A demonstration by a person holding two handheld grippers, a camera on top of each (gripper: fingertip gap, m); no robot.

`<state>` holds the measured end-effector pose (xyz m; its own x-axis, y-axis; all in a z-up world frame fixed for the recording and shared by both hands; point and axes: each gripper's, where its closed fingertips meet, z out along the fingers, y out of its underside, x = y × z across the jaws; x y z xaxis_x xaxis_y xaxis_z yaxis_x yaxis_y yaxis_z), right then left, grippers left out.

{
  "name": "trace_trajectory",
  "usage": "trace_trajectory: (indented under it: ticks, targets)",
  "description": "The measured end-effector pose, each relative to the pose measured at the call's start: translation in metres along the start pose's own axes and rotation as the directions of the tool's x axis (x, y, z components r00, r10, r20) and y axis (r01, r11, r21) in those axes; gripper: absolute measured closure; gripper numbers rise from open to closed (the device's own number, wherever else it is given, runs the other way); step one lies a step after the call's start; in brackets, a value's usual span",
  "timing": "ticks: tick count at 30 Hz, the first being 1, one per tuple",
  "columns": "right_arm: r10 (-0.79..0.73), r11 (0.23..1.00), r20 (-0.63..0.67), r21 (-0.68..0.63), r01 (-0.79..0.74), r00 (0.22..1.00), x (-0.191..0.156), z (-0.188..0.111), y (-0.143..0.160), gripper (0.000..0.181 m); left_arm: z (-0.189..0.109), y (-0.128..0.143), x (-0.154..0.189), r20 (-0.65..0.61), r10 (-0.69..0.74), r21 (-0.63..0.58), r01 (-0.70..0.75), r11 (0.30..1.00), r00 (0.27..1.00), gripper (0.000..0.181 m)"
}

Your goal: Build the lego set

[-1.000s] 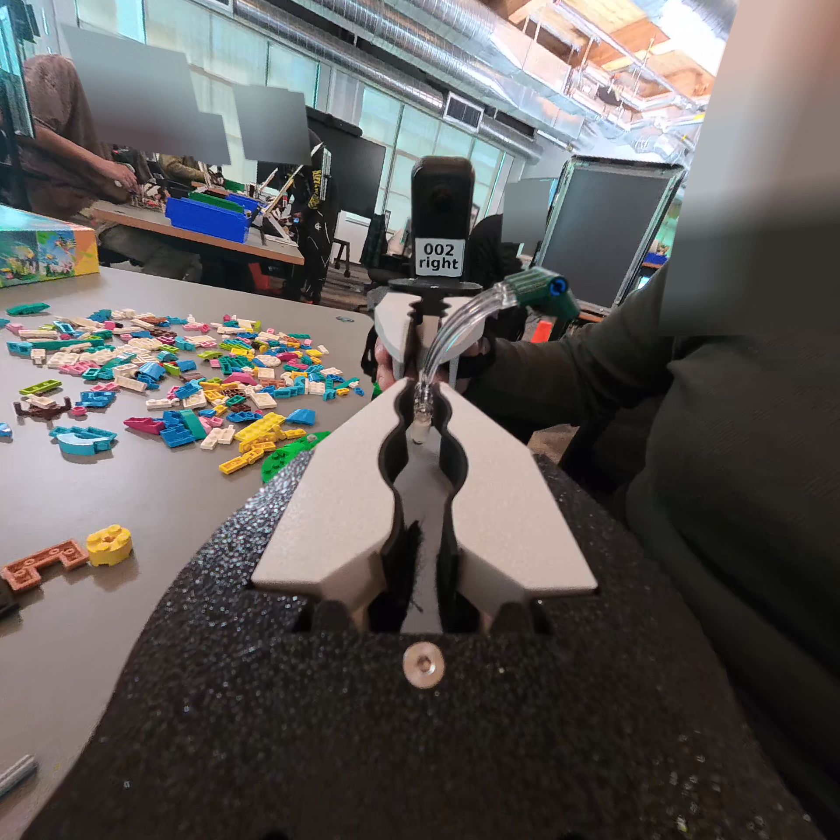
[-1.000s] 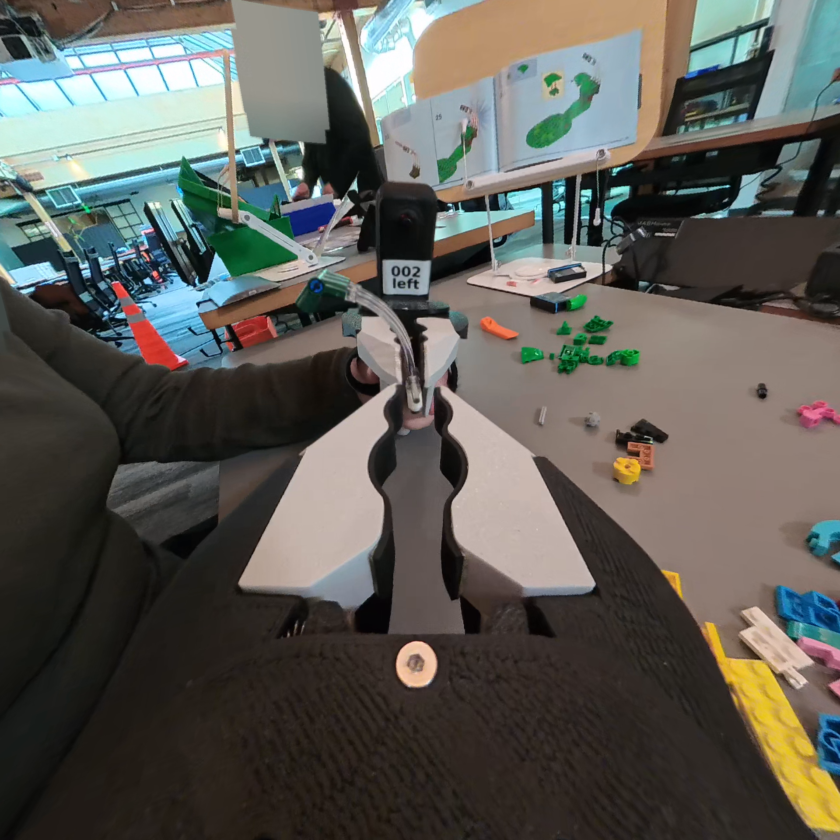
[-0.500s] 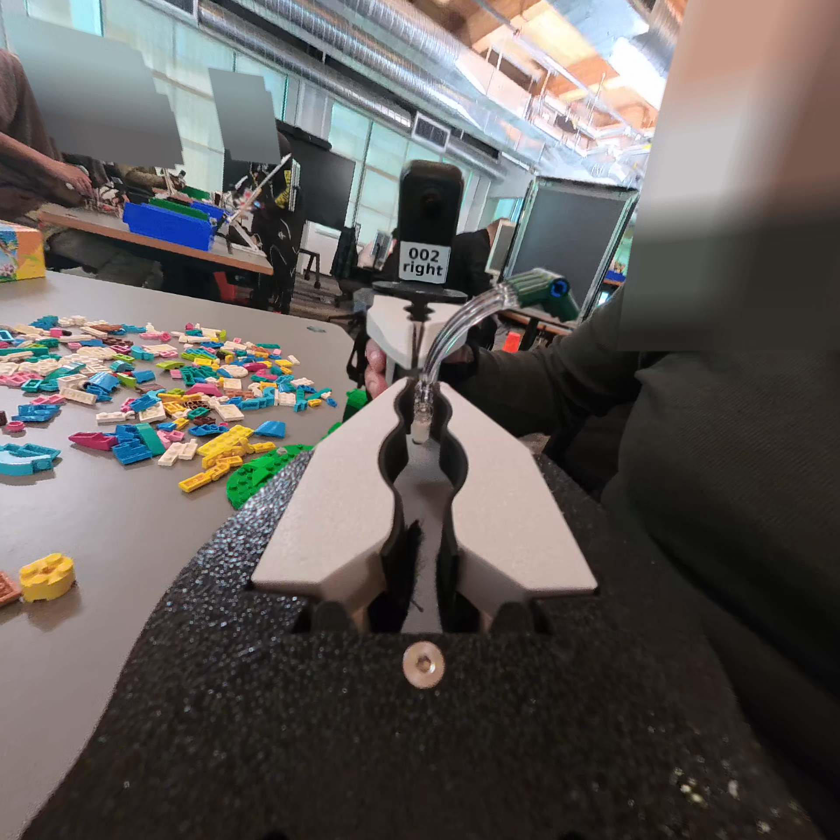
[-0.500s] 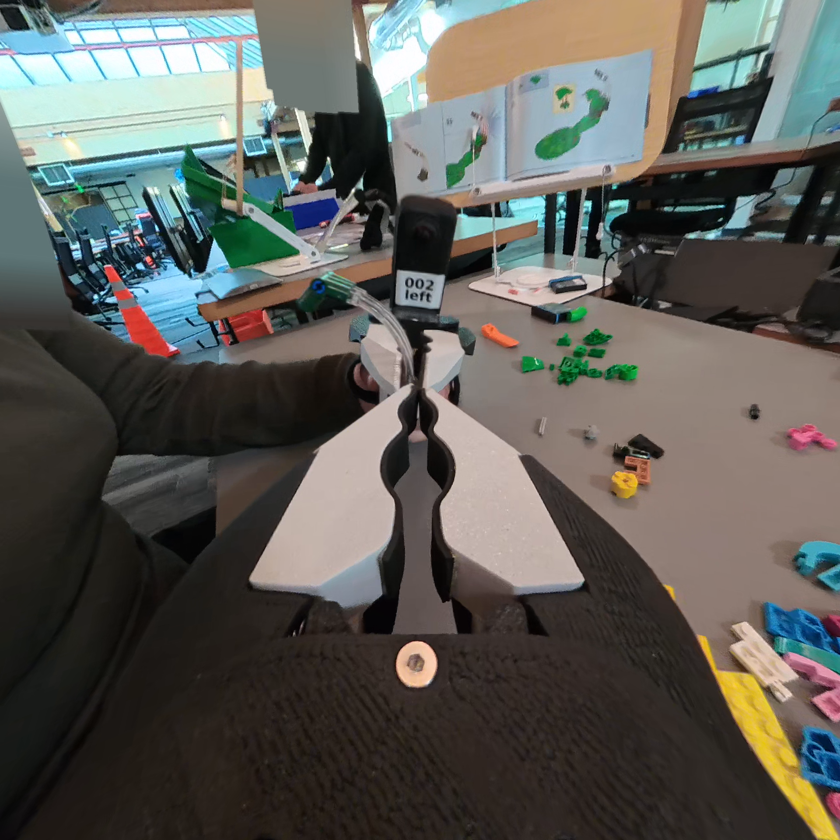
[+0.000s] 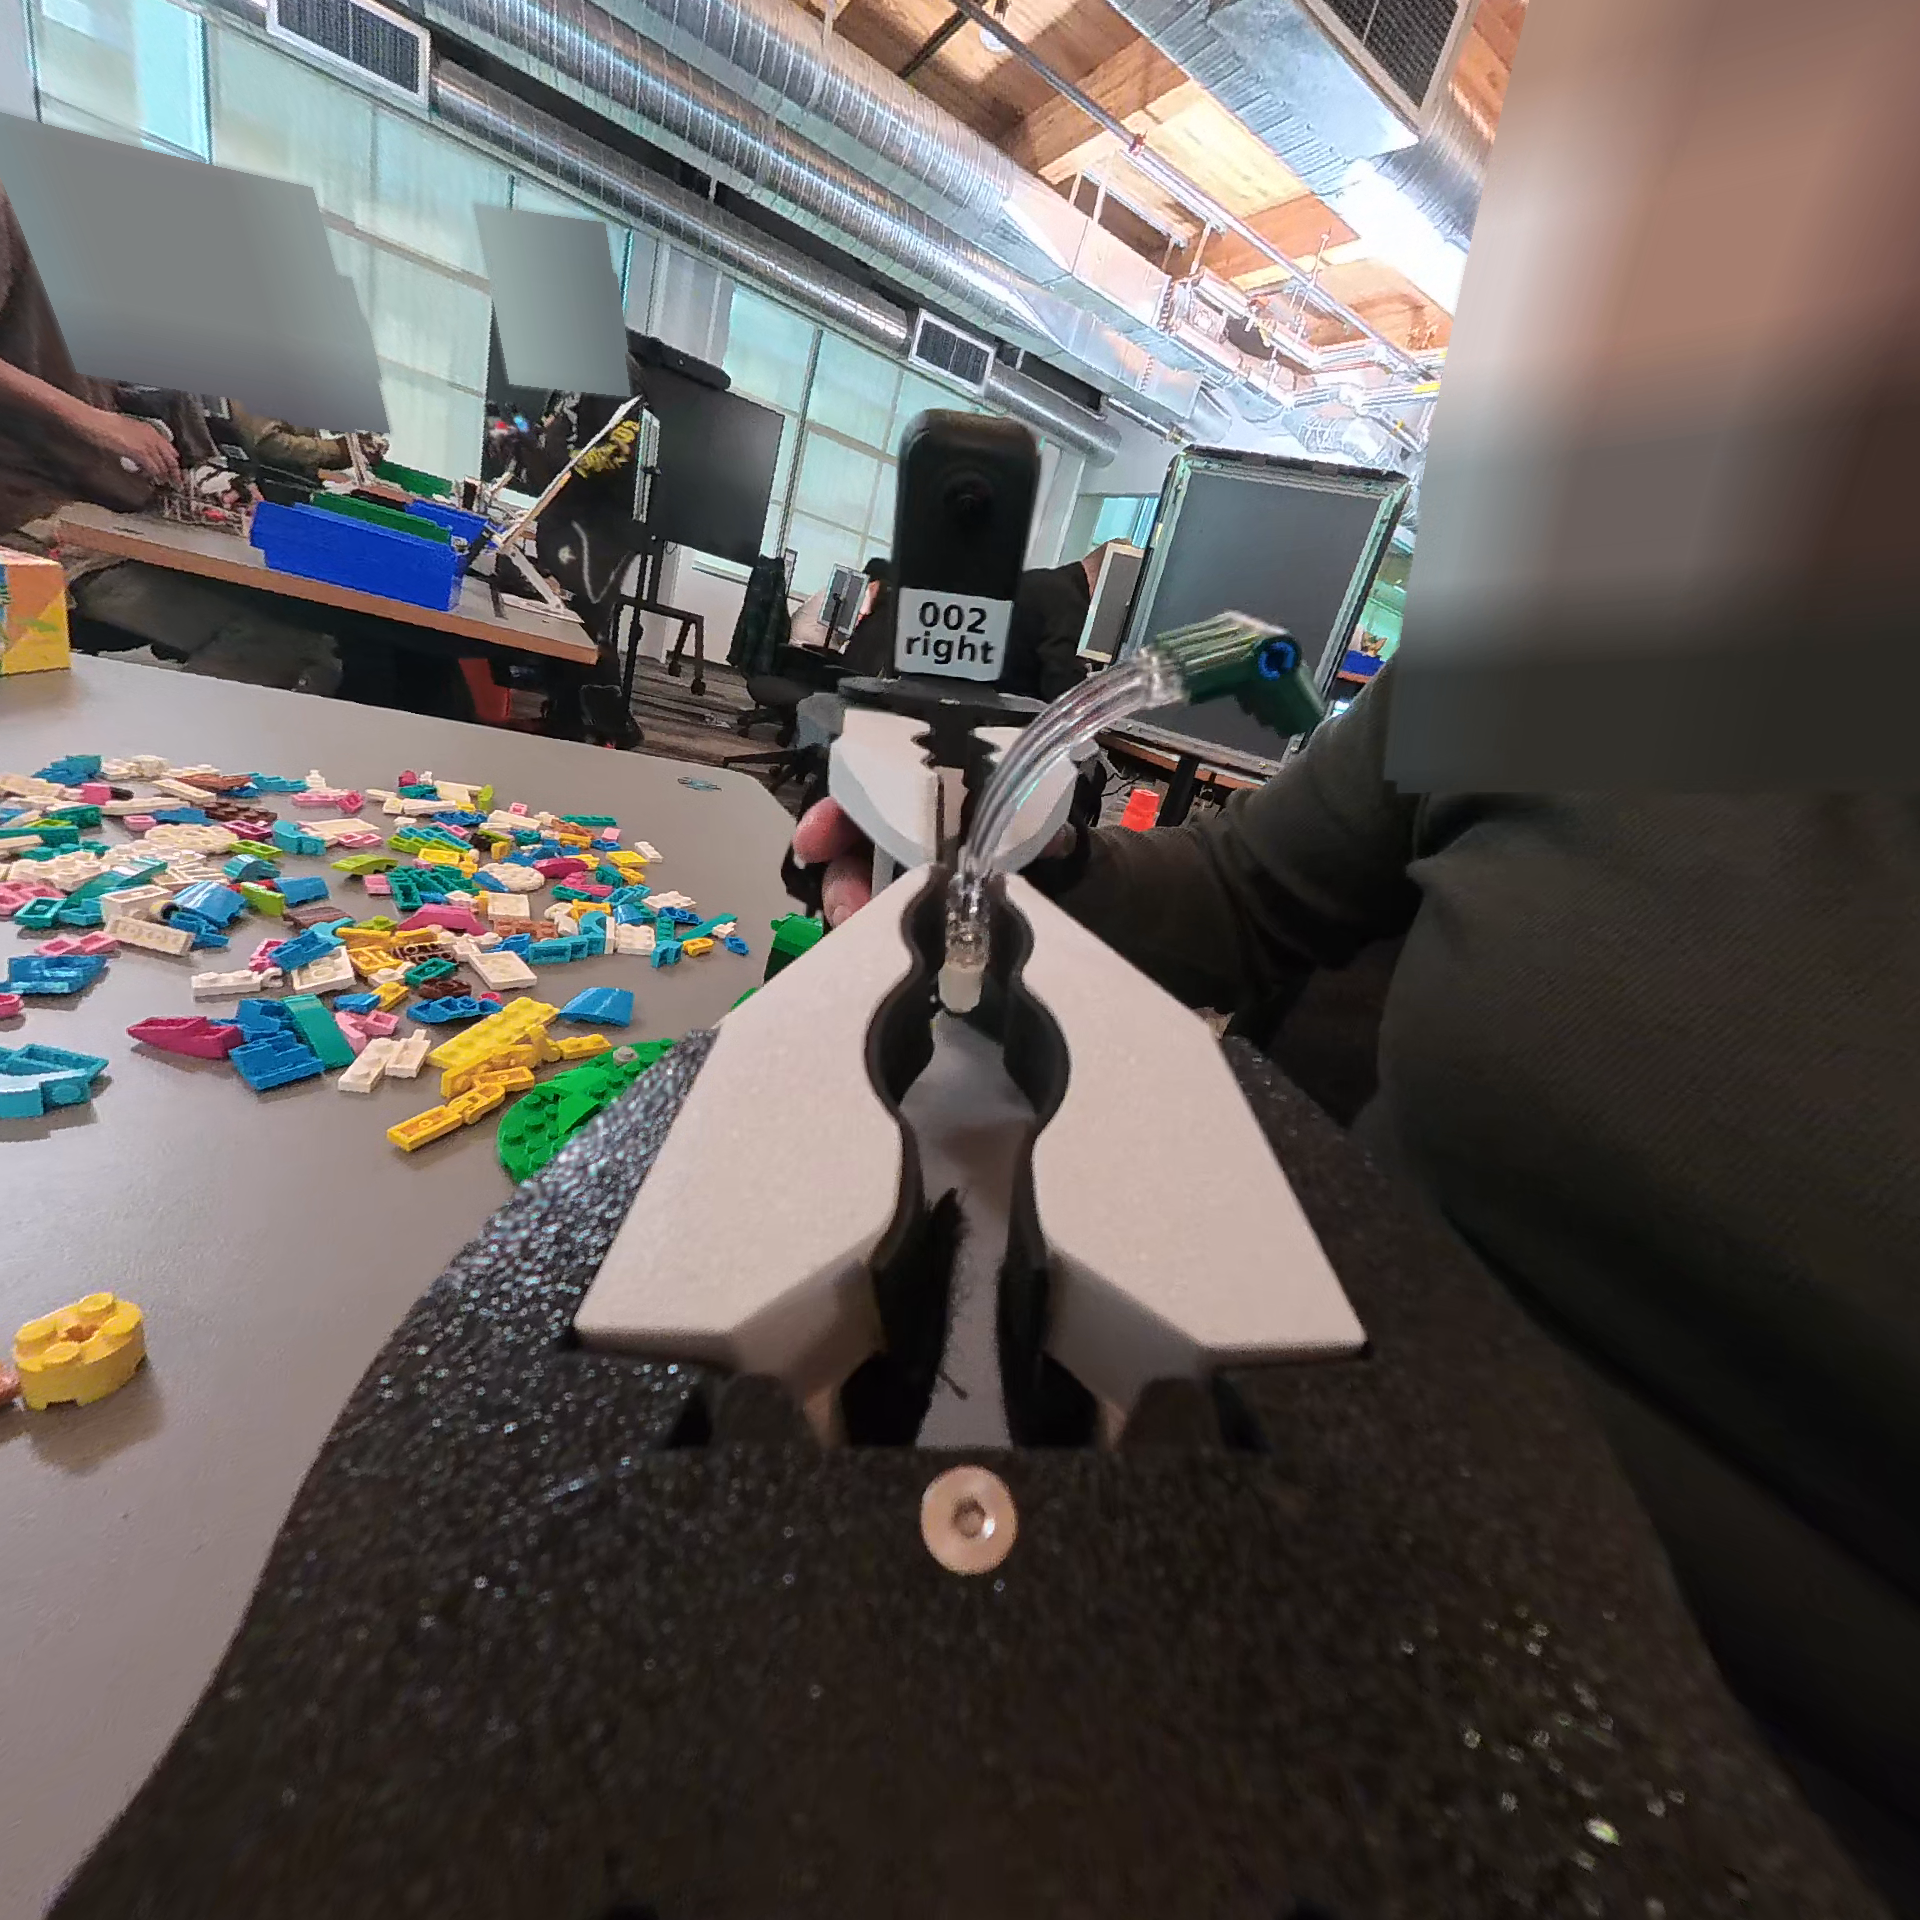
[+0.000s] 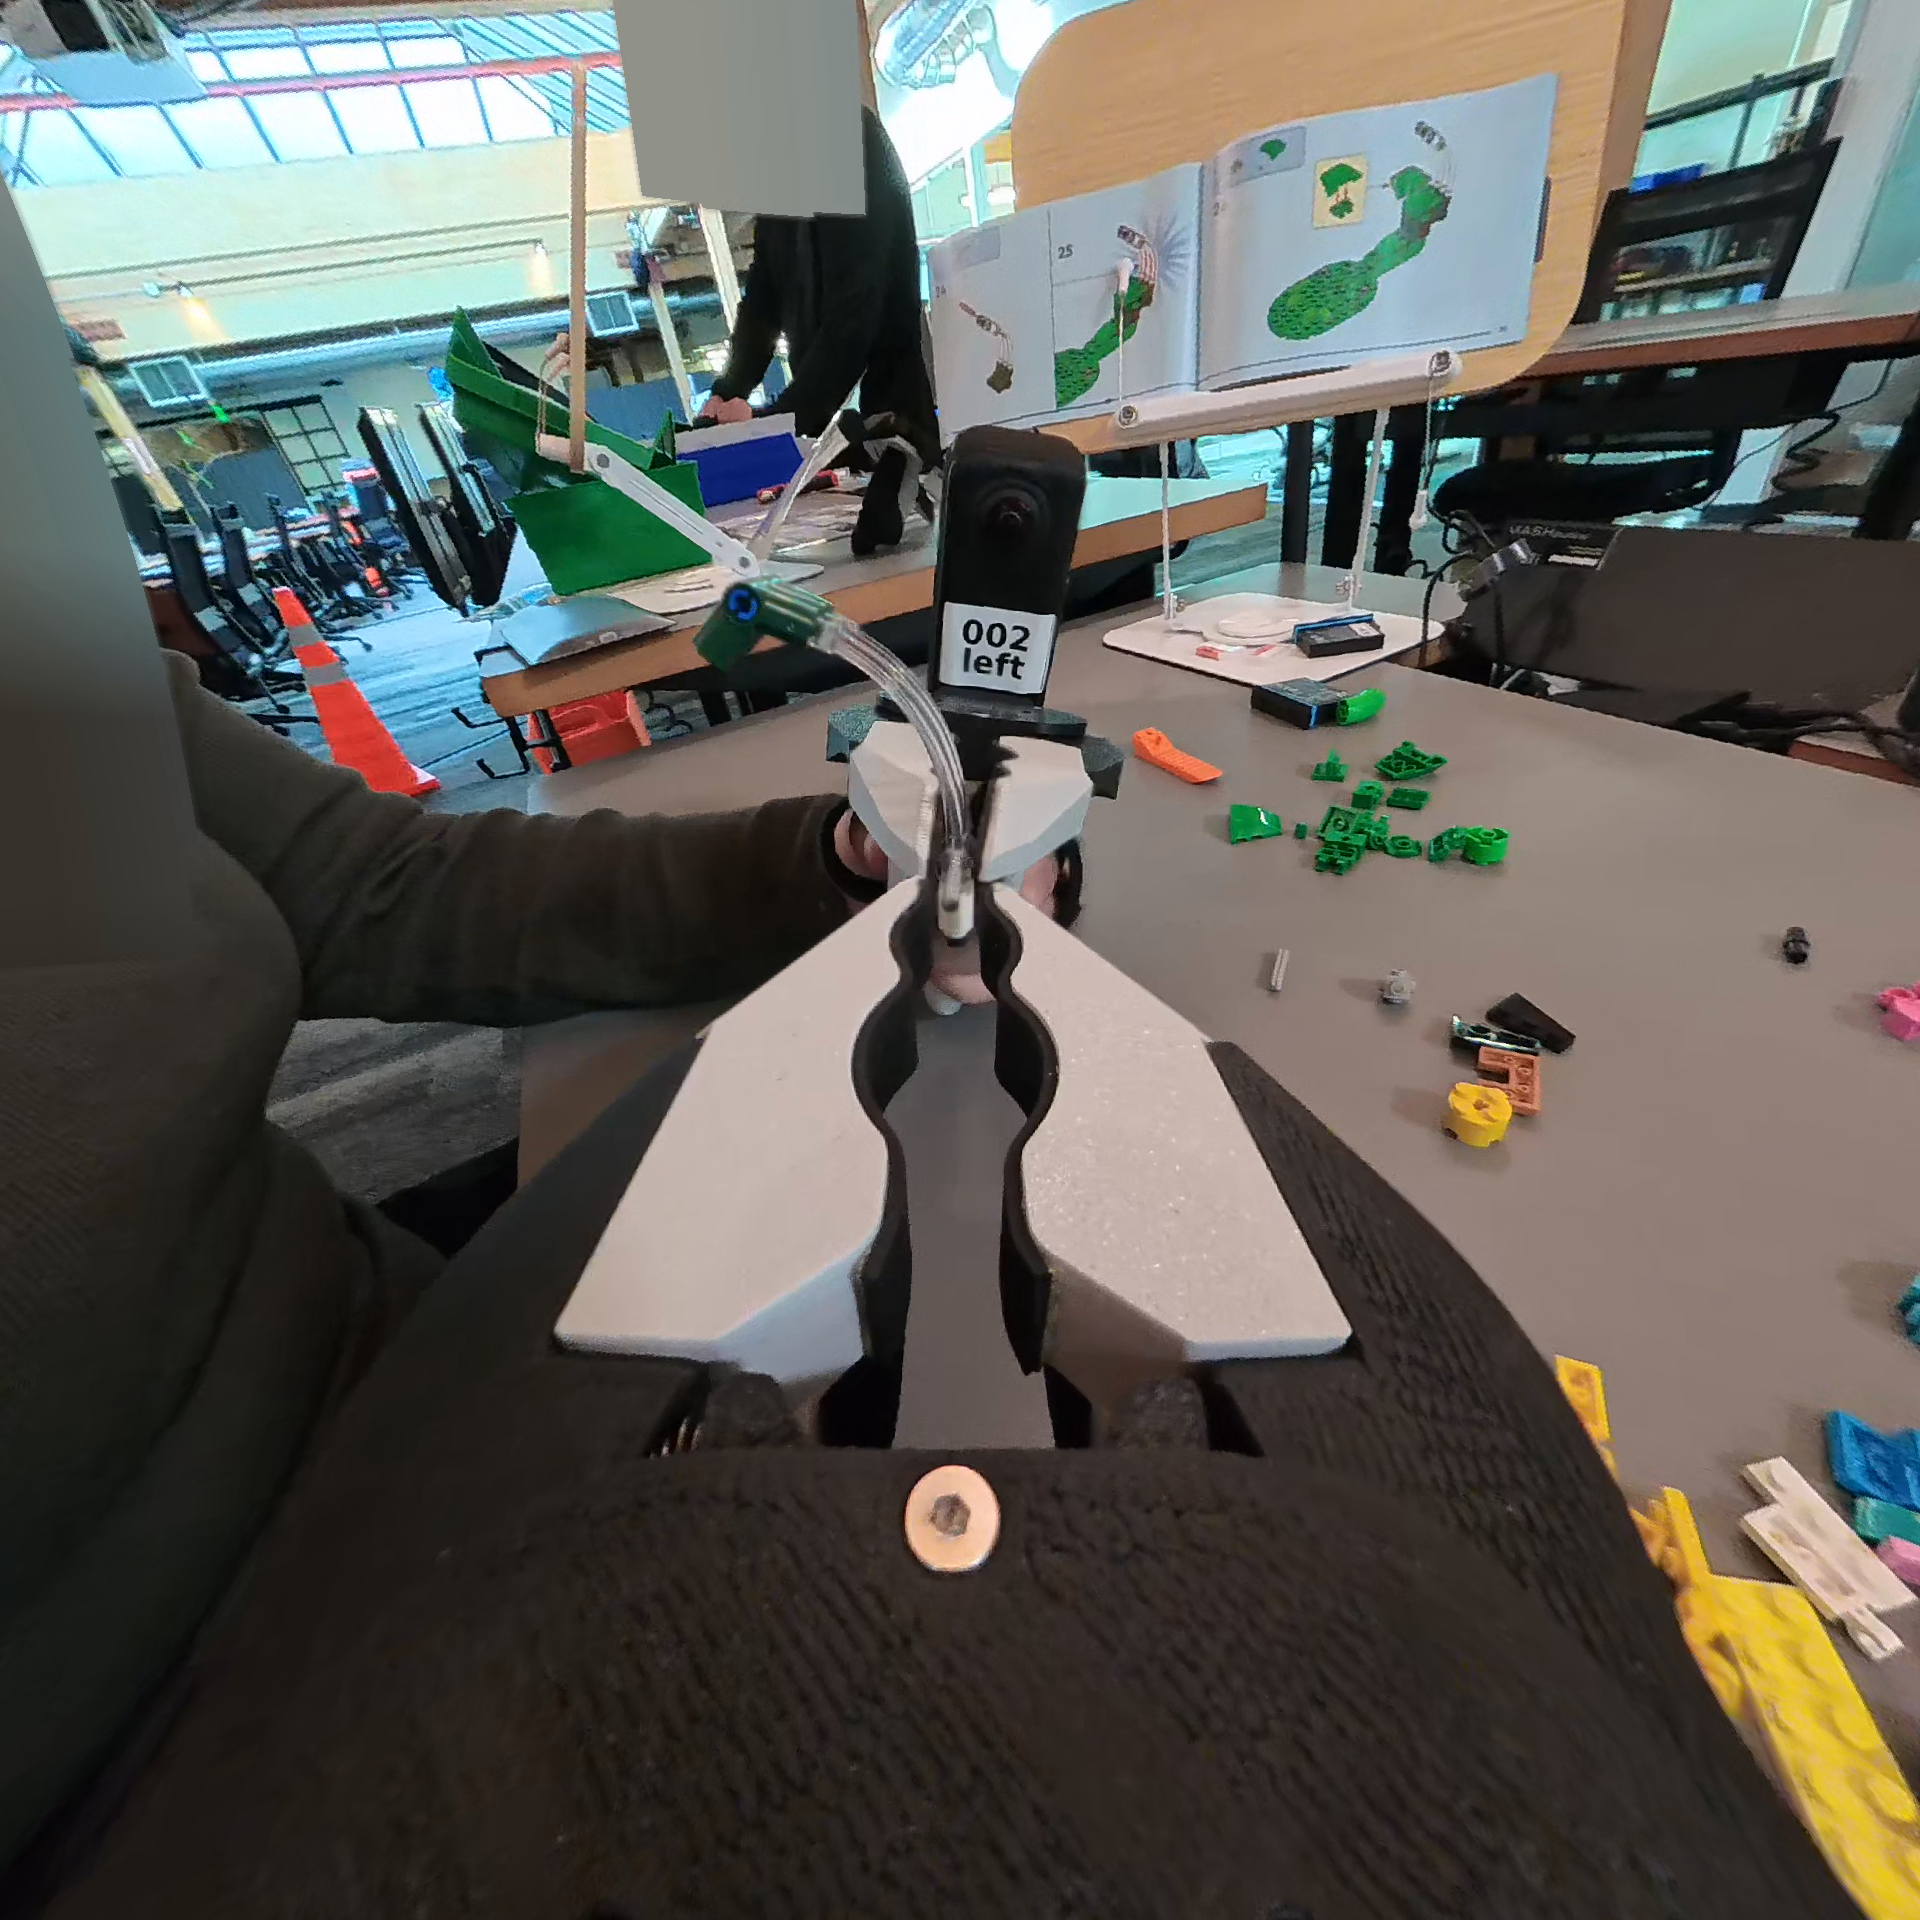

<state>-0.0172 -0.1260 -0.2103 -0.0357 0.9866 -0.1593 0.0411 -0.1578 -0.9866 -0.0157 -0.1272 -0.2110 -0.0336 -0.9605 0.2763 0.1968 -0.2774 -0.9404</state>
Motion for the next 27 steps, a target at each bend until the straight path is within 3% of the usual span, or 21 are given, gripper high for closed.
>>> trace_trajectory:
  ticks: [27]
  targets:
    - [-0.168, 0.985, -0.005, -0.032, 0.167, 0.986, -0.016, 0.002, -0.007, 0.181, 0.001, -0.005, 0.018, -0.012, 0.161, -0.051, -0.161, 0.986, 0.987, 0.176]
